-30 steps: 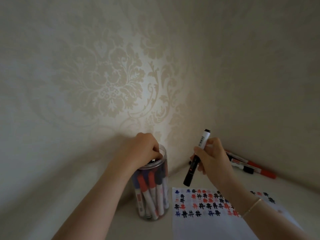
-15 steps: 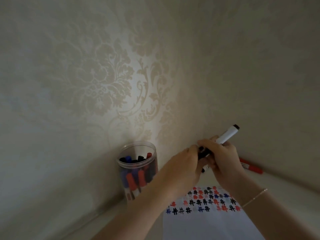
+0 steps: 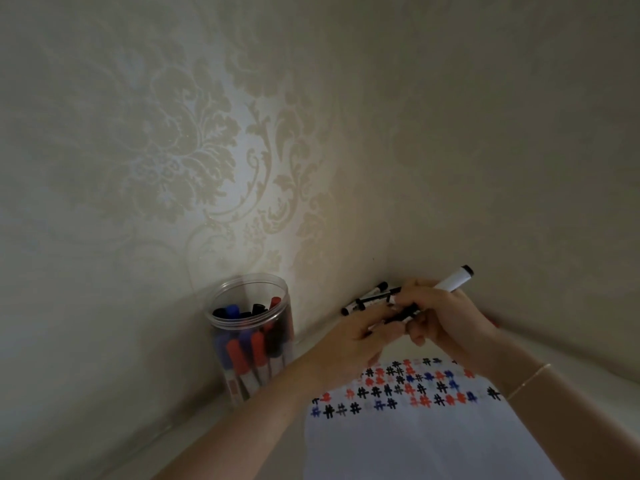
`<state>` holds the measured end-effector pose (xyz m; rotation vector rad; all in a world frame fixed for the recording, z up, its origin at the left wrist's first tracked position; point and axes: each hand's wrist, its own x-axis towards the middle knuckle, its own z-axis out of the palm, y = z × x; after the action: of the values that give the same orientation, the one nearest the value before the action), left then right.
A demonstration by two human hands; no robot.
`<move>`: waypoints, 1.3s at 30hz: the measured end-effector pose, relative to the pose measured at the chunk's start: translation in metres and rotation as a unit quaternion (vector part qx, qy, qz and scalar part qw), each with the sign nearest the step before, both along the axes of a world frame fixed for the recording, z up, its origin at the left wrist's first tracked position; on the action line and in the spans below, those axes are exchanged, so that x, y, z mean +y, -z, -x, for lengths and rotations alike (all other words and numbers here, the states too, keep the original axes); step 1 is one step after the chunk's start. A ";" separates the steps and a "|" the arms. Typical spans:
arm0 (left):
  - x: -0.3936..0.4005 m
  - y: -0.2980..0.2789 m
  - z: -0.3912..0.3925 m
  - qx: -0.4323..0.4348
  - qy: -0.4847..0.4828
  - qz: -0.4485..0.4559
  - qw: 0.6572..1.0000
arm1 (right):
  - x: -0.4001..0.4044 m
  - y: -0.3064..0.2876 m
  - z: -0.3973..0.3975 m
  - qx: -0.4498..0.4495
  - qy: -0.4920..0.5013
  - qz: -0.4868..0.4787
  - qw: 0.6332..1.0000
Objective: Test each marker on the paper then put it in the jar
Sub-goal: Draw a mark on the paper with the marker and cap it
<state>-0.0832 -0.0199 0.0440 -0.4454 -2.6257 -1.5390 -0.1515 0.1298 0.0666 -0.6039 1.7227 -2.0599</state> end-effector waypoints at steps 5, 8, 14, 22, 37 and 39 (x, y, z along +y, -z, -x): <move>-0.004 0.050 0.033 0.051 -0.146 0.235 0.960 | 0.007 0.016 0.013 0.107 0.249 -0.024 0.962; -0.006 0.083 0.049 0.084 -0.216 0.319 0.919 | 0.014 0.029 0.016 0.106 0.290 -0.055 0.949; 0.004 0.091 0.055 0.041 -0.218 0.259 0.940 | 0.029 0.041 0.016 0.089 0.316 -0.071 0.942; -0.026 0.030 -0.030 -0.184 -0.053 0.461 0.866 | 0.037 0.039 0.007 0.025 0.257 -0.045 0.965; -0.030 0.100 -0.064 -0.010 -0.107 0.376 0.920 | -0.047 0.097 -0.063 -0.062 0.233 -0.053 0.969; -0.031 0.104 -0.064 0.018 -0.115 0.342 0.933 | -0.055 0.106 -0.065 -0.009 0.260 -0.124 0.957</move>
<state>-0.0189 -0.0513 -0.0603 -0.1732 -2.9852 -0.5123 -0.0866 0.0753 -0.0396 -0.0492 2.2671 -2.0982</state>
